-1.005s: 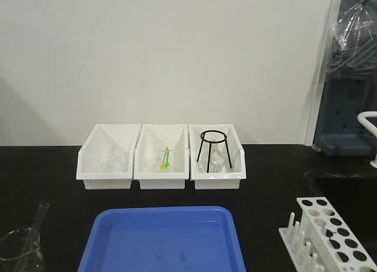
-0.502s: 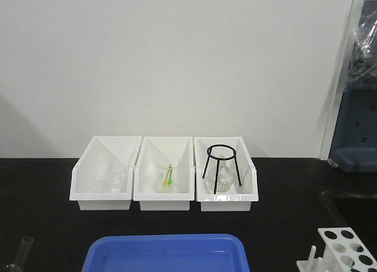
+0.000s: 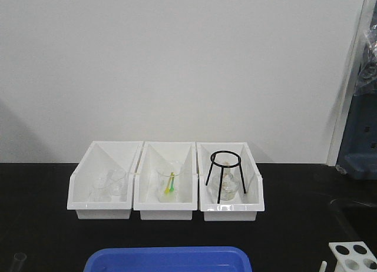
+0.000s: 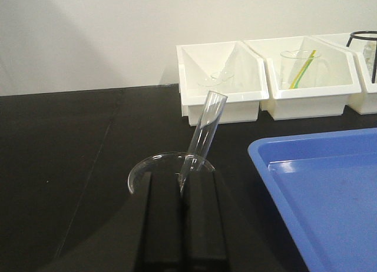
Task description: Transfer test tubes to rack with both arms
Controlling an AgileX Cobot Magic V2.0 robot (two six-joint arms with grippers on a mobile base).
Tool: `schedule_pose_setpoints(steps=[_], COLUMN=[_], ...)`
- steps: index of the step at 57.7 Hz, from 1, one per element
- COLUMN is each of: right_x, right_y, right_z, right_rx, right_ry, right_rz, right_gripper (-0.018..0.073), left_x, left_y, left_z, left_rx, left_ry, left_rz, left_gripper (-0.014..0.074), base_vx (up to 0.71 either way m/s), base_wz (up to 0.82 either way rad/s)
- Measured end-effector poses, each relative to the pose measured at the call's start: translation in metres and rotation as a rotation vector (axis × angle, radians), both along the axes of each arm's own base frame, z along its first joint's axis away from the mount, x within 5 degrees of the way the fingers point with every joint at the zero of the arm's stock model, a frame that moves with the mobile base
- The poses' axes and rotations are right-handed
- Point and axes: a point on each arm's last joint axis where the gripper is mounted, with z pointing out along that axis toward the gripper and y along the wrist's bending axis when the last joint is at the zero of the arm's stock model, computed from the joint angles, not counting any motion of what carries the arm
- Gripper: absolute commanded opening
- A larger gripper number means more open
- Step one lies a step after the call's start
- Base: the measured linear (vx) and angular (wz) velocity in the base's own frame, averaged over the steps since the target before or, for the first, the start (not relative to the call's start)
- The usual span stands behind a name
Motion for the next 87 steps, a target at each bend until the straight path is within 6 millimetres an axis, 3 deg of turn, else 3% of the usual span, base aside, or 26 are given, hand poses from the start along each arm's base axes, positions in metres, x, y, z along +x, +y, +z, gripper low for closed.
schedule_pose_setpoints(steps=[32,44,52,60,67,75,87], right_x=[0.000,-0.001,-0.002,-0.003,0.002,0.013,0.033], right_y=[0.000,0.001,0.001,0.001,0.001,0.001,0.001], right_z=[0.005,0.020,0.030,0.063,0.084,0.088,0.076], right_rx=[0.011,-0.004,-0.006,-0.006,-0.006,-0.006,-0.007], right_ry=[-0.052,-0.222,-0.255,-0.291,-0.276,-0.207,-0.063], right_rz=[0.004,0.010,0.010,0.009,0.008,0.008,0.008], right_gripper=[-0.0008,-0.0008,-0.0007,-0.0005,0.0003,0.0043,0.0215], left_x=[0.000,0.000,-0.004,-0.010,-0.003,0.016,0.043], left_y=[0.000,0.002,0.002,0.002,0.002,0.000,-0.001], left_z=[0.004,0.021,0.045,0.079,0.097,0.096,0.080], left_rx=[-0.009,-0.032,-0.045,-0.017,0.037,0.103,0.137], left_ry=[-0.048,-0.218,-0.306,-0.339,-0.306,-0.193,-0.013], left_rz=[0.005,0.022,0.023,0.018,0.018,0.014,0.000], left_gripper=[-0.0004,-0.0001,0.0028,0.0087,0.0173,0.0304,0.0503], base_vx=[0.00,0.00,0.00,0.00,0.00,0.00,0.00], base_wz=[0.00,0.00,0.00,0.00,0.00,0.00,0.00])
